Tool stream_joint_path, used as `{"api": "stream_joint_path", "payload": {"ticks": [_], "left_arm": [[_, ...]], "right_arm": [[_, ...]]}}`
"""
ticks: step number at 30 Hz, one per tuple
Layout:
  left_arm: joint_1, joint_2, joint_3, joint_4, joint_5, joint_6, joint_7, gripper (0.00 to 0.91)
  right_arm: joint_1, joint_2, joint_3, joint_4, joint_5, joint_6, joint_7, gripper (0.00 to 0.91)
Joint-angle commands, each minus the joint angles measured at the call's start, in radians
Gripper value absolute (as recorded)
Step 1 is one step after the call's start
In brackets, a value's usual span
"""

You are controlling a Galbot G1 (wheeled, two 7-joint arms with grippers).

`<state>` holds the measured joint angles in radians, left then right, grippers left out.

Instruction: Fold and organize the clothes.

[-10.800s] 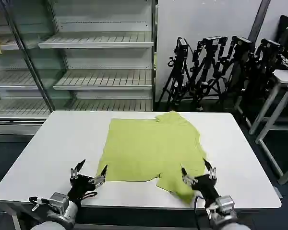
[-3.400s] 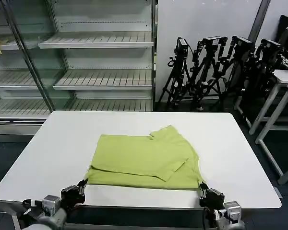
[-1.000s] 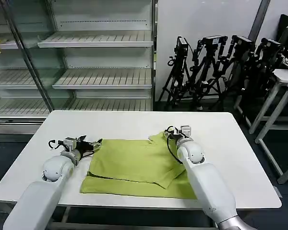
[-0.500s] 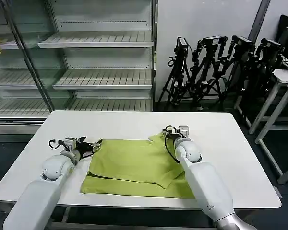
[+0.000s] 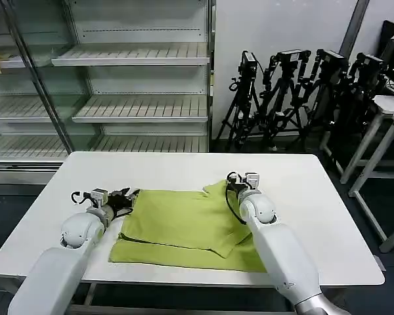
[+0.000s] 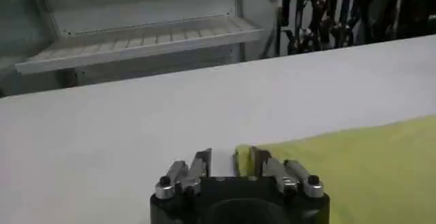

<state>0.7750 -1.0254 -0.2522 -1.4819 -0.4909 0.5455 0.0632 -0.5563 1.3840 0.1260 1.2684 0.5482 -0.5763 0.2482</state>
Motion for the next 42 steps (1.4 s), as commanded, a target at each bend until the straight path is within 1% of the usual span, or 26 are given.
{"api": "stream_joint_path", "payload": {"ticks": [1,8,15,20,27,33,37,40,42], "left_arm": [[0.001,-0.002,0.001,-0.005,0.001,0.001,0.005,0.010],[0.009,-0.009,-0.001,-0.013,0.001,-0.001,0.007,0.010],[0.016,0.000,-0.007,-0.045,-0.011,-0.027,-0.008,0.010],[0.037,0.011,-0.011,-0.110,-0.030,-0.028,-0.031,0.010],[0.102,0.031,-0.031,-0.199,-0.041,-0.027,-0.047,0.010],[0.160,0.042,-0.064,-0.246,-0.047,-0.031,-0.046,0.020],[0.193,0.041,-0.081,-0.283,-0.049,-0.032,-0.048,0.010],[0.219,0.037,-0.093,-0.315,-0.053,-0.032,-0.052,0.020],[0.239,0.037,-0.100,-0.332,-0.052,-0.036,-0.055,0.020]], "right_arm": [[0.000,0.001,-0.005,-0.005,0.007,-0.003,-0.002,0.000],[-0.002,0.000,-0.002,0.012,0.007,-0.001,-0.009,0.000],[-0.049,-0.022,0.007,0.136,0.001,-0.001,-0.004,0.000],[-0.086,-0.047,0.018,0.211,0.003,-0.002,0.003,0.000],[-0.149,-0.086,0.041,0.338,0.003,-0.002,0.003,0.000],[-0.185,-0.112,0.056,0.409,0.003,-0.001,0.000,0.000],[-0.218,-0.129,0.069,0.470,-0.006,0.002,-0.006,0.000],[-0.249,-0.140,0.078,0.508,-0.043,0.025,-0.018,0.000],[-0.276,-0.148,0.086,0.538,-0.043,0.029,-0.018,0.000]]}}
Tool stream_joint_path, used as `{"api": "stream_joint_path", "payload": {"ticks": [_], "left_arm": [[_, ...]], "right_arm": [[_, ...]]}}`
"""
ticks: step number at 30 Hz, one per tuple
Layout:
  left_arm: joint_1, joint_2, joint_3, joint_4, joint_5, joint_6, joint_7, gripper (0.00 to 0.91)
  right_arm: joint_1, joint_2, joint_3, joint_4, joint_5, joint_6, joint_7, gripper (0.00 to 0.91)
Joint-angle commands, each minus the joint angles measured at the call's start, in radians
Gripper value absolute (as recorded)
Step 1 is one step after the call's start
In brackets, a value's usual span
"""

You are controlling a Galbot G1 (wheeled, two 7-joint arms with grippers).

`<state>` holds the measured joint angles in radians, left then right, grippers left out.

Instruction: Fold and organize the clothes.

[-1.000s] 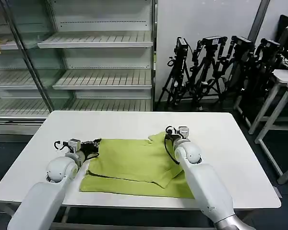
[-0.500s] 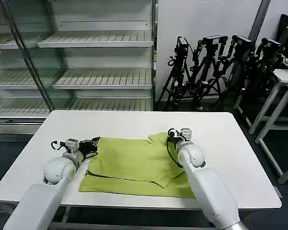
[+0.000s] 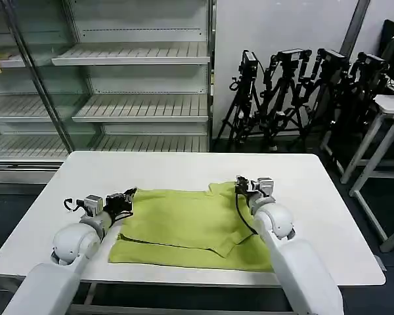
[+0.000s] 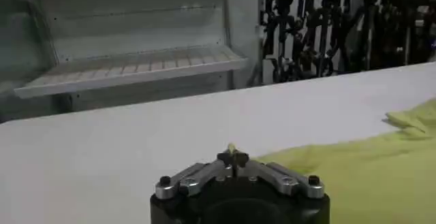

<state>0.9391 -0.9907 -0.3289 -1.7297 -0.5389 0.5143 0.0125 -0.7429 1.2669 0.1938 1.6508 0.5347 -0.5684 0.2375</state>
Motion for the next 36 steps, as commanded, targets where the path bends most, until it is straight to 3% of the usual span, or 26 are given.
{"api": "stream_joint_path", "payload": {"ticks": [1,15,36], "left_arm": [[0.080,0.002,-0.026,-0.088,-0.004,-0.004,-0.004,0.020],[0.208,-0.007,-0.099,-0.158,0.000,-0.045,-0.001,0.020],[0.268,0.024,-0.149,-0.159,0.002,-0.065,0.012,0.020]], "right_arm": [[-0.093,-0.032,0.020,0.162,-0.030,0.021,-0.008,0.000],[-0.300,-0.068,0.050,0.357,-0.039,0.016,-0.001,0.000],[-0.440,-0.094,0.098,0.443,-0.038,0.020,-0.002,0.000]]}}
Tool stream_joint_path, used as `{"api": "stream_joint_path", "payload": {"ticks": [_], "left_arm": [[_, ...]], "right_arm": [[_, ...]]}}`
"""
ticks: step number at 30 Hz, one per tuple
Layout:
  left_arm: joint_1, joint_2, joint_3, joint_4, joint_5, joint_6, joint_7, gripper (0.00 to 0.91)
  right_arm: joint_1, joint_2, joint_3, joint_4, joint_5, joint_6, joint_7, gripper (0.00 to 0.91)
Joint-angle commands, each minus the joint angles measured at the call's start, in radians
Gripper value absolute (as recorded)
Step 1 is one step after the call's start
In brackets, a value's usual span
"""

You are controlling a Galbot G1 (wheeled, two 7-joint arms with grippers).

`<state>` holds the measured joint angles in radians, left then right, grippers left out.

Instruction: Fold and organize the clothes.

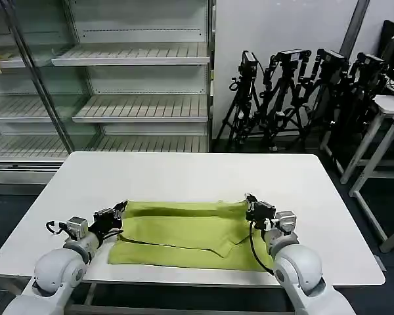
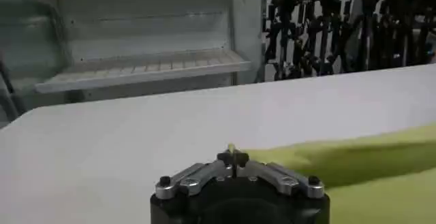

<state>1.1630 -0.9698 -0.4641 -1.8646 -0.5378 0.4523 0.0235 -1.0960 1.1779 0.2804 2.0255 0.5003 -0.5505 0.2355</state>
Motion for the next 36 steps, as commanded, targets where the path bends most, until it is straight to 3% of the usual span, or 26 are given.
{"api": "stream_joint_path", "payload": {"ticks": [1,36], "left_arm": [[0.051,0.004,-0.016,-0.030,0.001,-0.004,0.002,0.020],[0.161,0.006,-0.040,-0.134,0.012,-0.007,0.004,0.020]], "right_arm": [[-0.095,-0.005,0.014,0.073,-0.005,0.003,0.000,0.000],[-0.235,-0.012,0.082,0.226,-0.049,0.013,0.003,0.000]]}}
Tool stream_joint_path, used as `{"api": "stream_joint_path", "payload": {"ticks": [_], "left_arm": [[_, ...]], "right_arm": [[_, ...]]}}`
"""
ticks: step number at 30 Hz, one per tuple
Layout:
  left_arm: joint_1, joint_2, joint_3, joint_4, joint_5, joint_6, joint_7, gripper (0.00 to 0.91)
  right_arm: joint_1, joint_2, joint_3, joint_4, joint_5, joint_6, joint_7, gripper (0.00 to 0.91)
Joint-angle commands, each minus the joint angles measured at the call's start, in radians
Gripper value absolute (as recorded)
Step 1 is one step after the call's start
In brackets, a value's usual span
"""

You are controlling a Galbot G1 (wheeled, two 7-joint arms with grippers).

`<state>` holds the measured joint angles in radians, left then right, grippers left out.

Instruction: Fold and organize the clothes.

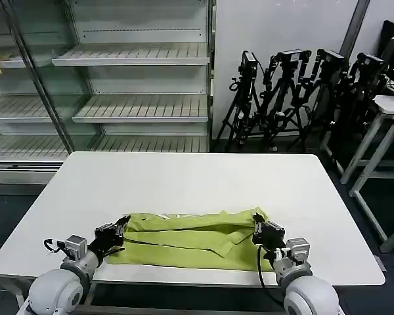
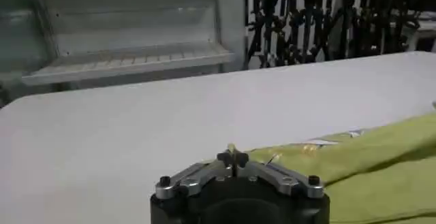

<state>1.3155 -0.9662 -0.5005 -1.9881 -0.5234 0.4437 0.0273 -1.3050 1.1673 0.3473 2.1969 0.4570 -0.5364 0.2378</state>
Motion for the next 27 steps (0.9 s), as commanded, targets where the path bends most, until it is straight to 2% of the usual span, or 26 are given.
{"api": "stream_joint_path", "payload": {"ticks": [1,13,14,15,16,23,27], "left_arm": [[0.009,0.003,-0.006,-0.012,-0.003,0.002,0.000,0.020],[0.030,0.006,-0.005,-0.009,0.006,0.002,0.000,0.020],[0.032,0.007,-0.004,-0.008,0.017,0.004,0.000,0.675],[0.034,0.007,-0.004,-0.007,0.028,0.005,-0.002,0.907],[0.038,0.007,-0.005,-0.008,0.032,0.005,-0.004,0.907],[0.072,-0.013,-0.055,-0.098,0.039,0.009,-0.060,0.907],[0.101,-0.034,-0.046,-0.165,-0.032,0.015,-0.173,0.907]], "right_arm": [[-0.027,-0.004,0.017,0.054,-0.005,-0.001,0.001,0.000],[-0.073,0.002,-0.010,-0.008,-0.040,0.014,0.001,0.000],[-0.071,0.003,-0.010,-0.015,-0.048,0.015,0.001,0.222],[-0.070,0.005,-0.010,-0.018,-0.048,0.018,0.001,0.836],[-0.068,0.005,-0.006,-0.022,-0.047,0.022,0.000,0.907],[-0.083,0.001,0.056,0.009,-0.043,0.043,-0.005,0.907],[-0.102,-0.001,0.079,0.029,-0.041,0.050,-0.010,0.907]]}}
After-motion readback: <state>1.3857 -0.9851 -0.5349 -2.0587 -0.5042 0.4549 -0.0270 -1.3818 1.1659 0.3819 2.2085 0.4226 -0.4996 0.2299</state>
